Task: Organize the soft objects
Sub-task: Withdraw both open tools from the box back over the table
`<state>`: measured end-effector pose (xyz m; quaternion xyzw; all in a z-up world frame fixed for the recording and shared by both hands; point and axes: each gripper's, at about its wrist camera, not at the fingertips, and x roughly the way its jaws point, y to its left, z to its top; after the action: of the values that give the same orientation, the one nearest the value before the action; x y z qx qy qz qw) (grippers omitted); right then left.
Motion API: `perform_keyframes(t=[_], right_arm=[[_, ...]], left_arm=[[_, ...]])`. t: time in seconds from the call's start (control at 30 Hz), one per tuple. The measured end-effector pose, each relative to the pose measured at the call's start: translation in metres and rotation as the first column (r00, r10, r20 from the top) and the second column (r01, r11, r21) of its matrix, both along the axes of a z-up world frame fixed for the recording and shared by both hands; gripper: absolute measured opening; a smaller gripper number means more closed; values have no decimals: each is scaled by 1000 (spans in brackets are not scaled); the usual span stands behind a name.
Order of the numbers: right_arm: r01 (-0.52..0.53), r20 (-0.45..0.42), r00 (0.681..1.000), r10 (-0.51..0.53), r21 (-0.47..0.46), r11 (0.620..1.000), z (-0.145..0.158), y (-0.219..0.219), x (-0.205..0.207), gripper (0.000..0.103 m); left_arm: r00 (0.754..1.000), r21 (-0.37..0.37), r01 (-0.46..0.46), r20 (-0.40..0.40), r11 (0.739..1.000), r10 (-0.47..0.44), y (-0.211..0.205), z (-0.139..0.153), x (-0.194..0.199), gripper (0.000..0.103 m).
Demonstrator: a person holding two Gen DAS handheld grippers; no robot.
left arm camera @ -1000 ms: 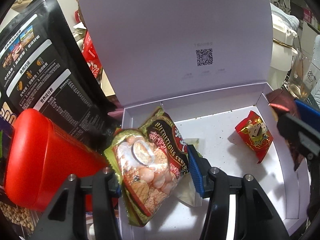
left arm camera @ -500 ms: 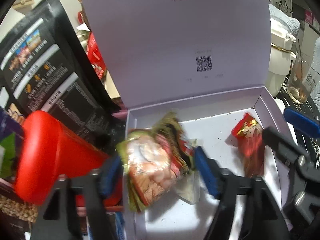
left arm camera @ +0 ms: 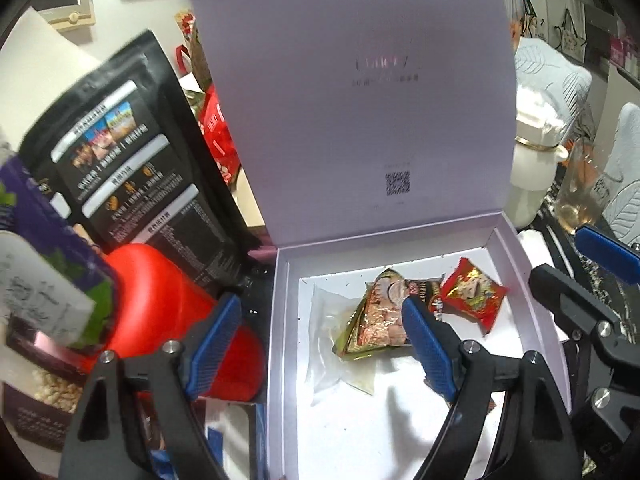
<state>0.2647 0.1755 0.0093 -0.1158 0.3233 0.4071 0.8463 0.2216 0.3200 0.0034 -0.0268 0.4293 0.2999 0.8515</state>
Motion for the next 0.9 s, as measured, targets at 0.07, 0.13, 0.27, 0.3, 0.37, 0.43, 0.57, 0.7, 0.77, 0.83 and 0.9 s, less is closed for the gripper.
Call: perform_keyframes(t=[0.07, 0.13, 0.27, 0.3, 0.37, 0.43, 0.57, 0.7, 0.77, 0.83, 0.9], right_arm=[[5, 13, 1000, -5, 10, 1000, 9, -6, -3, 52], [7, 27, 1000, -8, 17, 1000, 18, -12, -8, 52], [11, 53, 999, -13, 40, 999, 39, -24, -18, 52], [11, 63, 998, -14, 48, 999, 46, -28, -23, 52], [12, 81, 997, -17, 61, 998, 57, -35, -30, 52], [11, 96, 995, -18, 73, 997, 68, -41, -37, 52], [14, 133, 991, -28, 105, 994, 90, -58, -55, 52], [19, 169, 985, -41, 135, 991, 110, -75, -74, 52], [19, 181, 982, -46, 146, 989, 118, -83, -82, 52], [20, 197, 979, -51, 157, 987, 128, -91, -93, 52], [23, 209, 976, -58, 164, 986, 135, -100, -103, 52]], left_arm=[[1000, 7, 2, 12, 1000, -2, -7, 11, -5, 83], [1000, 13, 7, 29, 1000, -7, -14, 23, -11, 83], [998, 29, 11, 59, 1000, -12, -29, 49, -24, 83], [998, 34, 13, 68, 999, -15, -33, 55, -28, 83], [996, 45, 17, 86, 999, -20, -40, 68, -36, 83], [994, 55, 20, 105, 998, -25, -48, 80, -45, 83], [988, 81, 24, 153, 996, -36, -62, 105, -64, 83], [980, 92, 33, 193, 995, -50, -76, 126, -84, 83], [976, 95, 36, 212, 995, -56, -82, 135, -95, 83], [971, 101, 43, 230, 994, -65, -89, 143, -106, 83], [967, 107, 52, 243, 993, -77, -97, 150, -118, 83]])
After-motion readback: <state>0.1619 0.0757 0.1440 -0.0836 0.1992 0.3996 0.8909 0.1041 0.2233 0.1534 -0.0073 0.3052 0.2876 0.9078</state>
